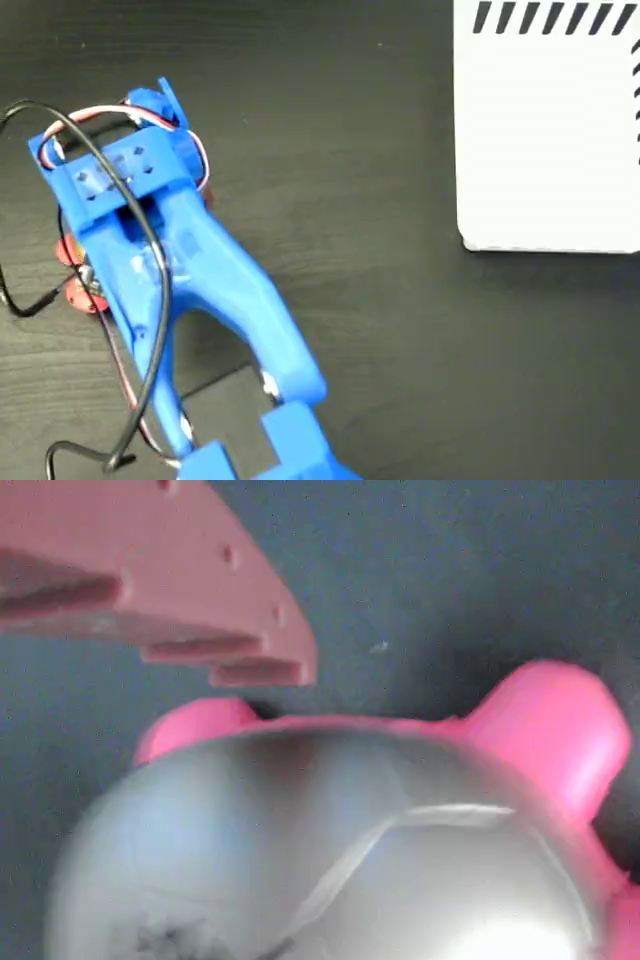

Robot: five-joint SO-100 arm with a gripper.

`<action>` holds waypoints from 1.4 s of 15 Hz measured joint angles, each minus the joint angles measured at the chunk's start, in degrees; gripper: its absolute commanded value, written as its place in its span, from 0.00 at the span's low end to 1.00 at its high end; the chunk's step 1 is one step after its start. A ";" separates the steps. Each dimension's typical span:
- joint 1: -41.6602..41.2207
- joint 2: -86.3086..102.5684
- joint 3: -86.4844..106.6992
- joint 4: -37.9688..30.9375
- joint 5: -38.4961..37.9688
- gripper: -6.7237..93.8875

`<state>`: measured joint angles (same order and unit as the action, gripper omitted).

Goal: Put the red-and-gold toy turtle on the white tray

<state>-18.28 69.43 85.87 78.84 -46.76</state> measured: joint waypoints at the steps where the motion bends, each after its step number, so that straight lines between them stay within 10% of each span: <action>1: -0.35 -0.26 0.00 -0.53 0.00 0.64; 6: -0.62 -2.11 0.79 -2.72 0.00 0.60; 13: -1.58 -1.93 1.58 -4.75 0.00 0.09; 21: -2.02 -1.32 1.67 -5.45 3.52 0.07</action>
<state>-20.30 68.12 87.54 73.39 -43.24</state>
